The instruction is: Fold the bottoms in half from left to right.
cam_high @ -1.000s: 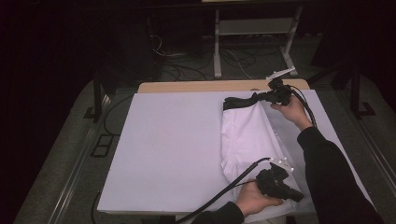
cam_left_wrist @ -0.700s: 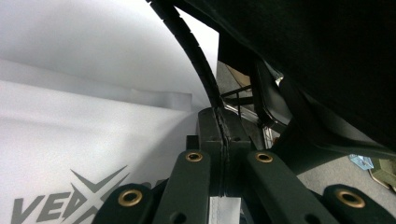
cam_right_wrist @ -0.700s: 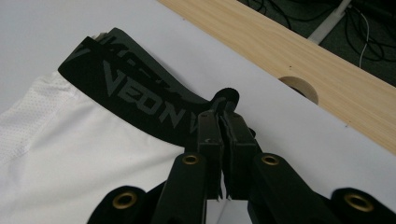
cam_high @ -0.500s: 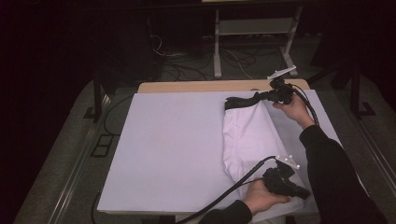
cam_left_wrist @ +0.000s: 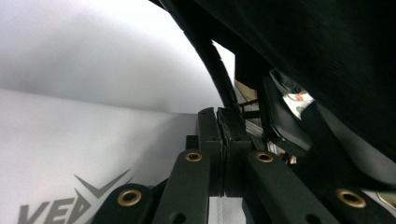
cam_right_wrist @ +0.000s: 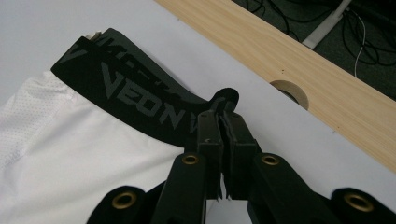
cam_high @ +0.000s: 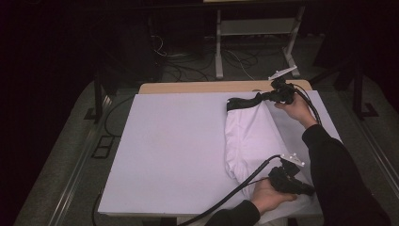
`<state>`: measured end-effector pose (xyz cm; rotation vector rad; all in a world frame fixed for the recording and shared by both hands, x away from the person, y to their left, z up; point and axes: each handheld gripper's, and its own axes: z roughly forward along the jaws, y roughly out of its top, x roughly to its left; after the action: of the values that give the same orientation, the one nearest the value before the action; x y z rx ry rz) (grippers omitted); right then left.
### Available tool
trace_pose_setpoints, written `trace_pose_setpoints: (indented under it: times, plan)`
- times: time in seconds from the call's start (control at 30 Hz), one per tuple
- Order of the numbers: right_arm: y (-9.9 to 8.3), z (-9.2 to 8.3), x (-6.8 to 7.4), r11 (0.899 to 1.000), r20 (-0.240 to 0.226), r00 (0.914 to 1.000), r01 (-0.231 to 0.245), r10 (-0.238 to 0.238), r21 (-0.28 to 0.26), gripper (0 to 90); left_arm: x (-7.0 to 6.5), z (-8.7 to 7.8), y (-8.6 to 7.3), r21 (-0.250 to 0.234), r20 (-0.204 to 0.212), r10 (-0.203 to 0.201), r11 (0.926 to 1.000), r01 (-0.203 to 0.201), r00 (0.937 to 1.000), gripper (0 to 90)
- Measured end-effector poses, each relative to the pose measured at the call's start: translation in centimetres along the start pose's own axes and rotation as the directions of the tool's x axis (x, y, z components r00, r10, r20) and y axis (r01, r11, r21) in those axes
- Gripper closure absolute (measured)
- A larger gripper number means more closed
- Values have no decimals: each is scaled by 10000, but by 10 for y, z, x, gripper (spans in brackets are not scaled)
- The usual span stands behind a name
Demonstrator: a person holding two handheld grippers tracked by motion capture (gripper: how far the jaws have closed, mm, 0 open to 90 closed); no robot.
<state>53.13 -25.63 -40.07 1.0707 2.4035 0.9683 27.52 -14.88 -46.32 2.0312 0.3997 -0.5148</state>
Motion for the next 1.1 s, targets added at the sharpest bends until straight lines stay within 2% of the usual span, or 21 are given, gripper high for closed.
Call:
trace_pose_setpoints:
  times: [0.23,0.33,0.4,0.47,0.57,0.63,0.8,0.9,1.0,1.07,1.1]
  plan:
    - [-3,3,-3,9997,3,9999,-109,109,196,853,2,7,-1,218,85,6,9998,-8,10000,872]
    - [-5,2,-4,9985,-31,9991,-420,421,338,826,4,8,-2,154,357,-52,9999,47,9993,835]
    - [-6,2,-5,9964,44,9977,-677,675,502,746,2,8,-2,24,303,-63,10000,63,9995,693]
    - [-7,-1,-5,9954,89,9967,-808,805,510,675,-1,7,-3,-188,-50,70,9998,-71,10000,574]
    - [-8,-6,-3,9948,269,9958,-890,878,491,579,-3,1,-3,-499,-168,46,9987,-54,9998,458]
    - [-9,-11,-2,9948,201,9954,-946,939,366,508,-5,-3,-3,-595,-404,16,9982,-40,9992,363]
    - [-12,-23,1,9938,-100,9938,-1112,1112,-43,293,-7,-16,-1,-827,-839,-26,9966,-44,9965,233]
    - [-14,-28,3,9938,-207,9936,-1110,1107,-111,156,-6,-24,-1,-916,-954,43,9957,-131,9954,149]
    - [-15,-33,6,9937,-359,9935,-1093,1084,-247,106,-6,-31,0,-935,-1057,153,9953,-252,9943,98]
    - [-16,-36,8,9931,-384,9931,-1125,1112,-343,2,-5,-36,0,-873,-1152,178,9958,-280,9932,15]
    - [-16,-37,8,9930,-355,9932,-1119,1106,-372,0,-4,-38,0,-882,-1227,188,9957,-297,9923,0]
